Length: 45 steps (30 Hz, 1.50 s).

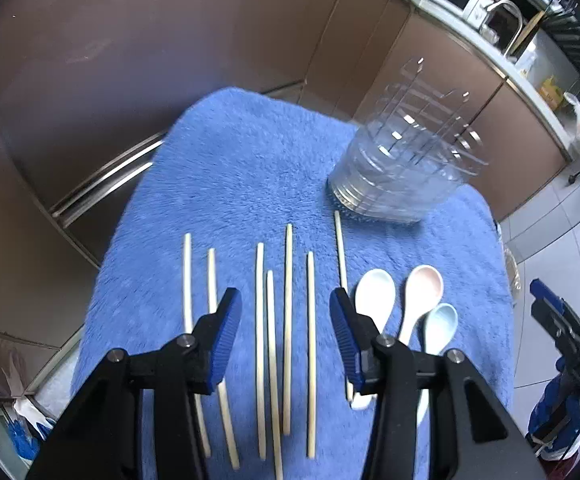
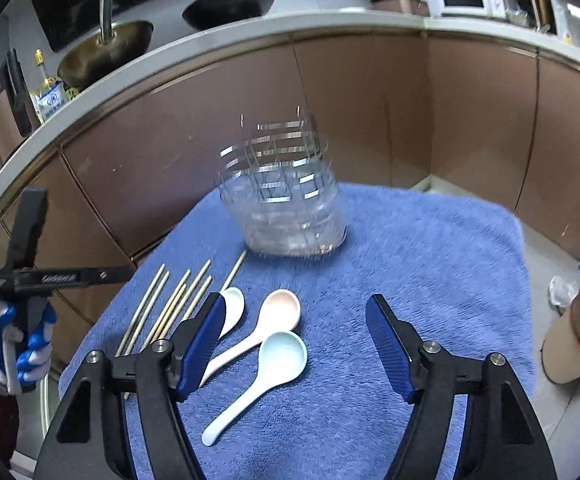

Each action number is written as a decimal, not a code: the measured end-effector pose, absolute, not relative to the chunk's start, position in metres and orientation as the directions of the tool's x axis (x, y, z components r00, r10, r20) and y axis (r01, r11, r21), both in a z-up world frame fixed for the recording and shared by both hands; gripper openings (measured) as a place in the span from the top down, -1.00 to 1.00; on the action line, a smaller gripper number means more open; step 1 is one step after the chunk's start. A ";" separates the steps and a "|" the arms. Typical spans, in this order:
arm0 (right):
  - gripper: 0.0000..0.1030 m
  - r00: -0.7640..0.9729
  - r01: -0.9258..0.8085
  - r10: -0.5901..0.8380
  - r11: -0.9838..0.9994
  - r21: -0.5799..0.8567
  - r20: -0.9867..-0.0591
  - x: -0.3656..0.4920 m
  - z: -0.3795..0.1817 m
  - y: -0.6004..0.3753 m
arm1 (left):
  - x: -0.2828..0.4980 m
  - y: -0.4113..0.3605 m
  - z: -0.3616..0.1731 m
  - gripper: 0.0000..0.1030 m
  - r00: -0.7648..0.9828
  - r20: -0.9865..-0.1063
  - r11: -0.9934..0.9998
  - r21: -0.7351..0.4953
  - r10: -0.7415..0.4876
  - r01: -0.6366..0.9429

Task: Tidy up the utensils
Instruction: 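Grasp a wooden chopstick with the left gripper while the right gripper grasps the pink spoon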

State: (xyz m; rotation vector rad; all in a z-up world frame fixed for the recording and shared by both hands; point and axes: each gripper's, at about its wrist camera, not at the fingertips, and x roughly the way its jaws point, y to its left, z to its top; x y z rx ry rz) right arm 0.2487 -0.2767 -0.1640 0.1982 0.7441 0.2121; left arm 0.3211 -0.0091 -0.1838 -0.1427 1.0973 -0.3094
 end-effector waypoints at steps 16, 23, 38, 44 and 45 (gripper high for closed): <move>0.13 0.521 -0.152 0.434 0.895 0.420 -0.735 0.322 -0.227 -0.282 | 0.395 -0.021 -0.243 0.68 0.240 -0.942 0.969 -0.206 -0.234 0.136; 0.36 0.442 -0.181 0.475 0.878 0.443 -0.761 0.348 -0.247 -0.271 | 0.404 -0.022 -0.253 0.82 0.218 -0.951 0.971 -0.190 -0.218 0.142; 0.83 0.413 -0.227 0.479 0.878 0.422 -0.775 0.361 -0.262 -0.245 | 0.405 -0.022 -0.246 0.91 0.278 -0.937 0.974 -0.177 -0.211 0.144; 0.85 0.516 -0.281 0.453 0.891 0.356 -0.727 0.339 -0.217 -0.235 | 0.377 -0.022 -0.183 0.91 0.425 -0.876 0.970 -0.163 -0.226 0.181; 0.85 0.542 -0.287 0.439 0.898 0.332 -0.717 0.334 -0.206 -0.233 | 0.372 -0.027 -0.171 0.91 0.453 -0.861 0.969 -0.163 -0.231 0.184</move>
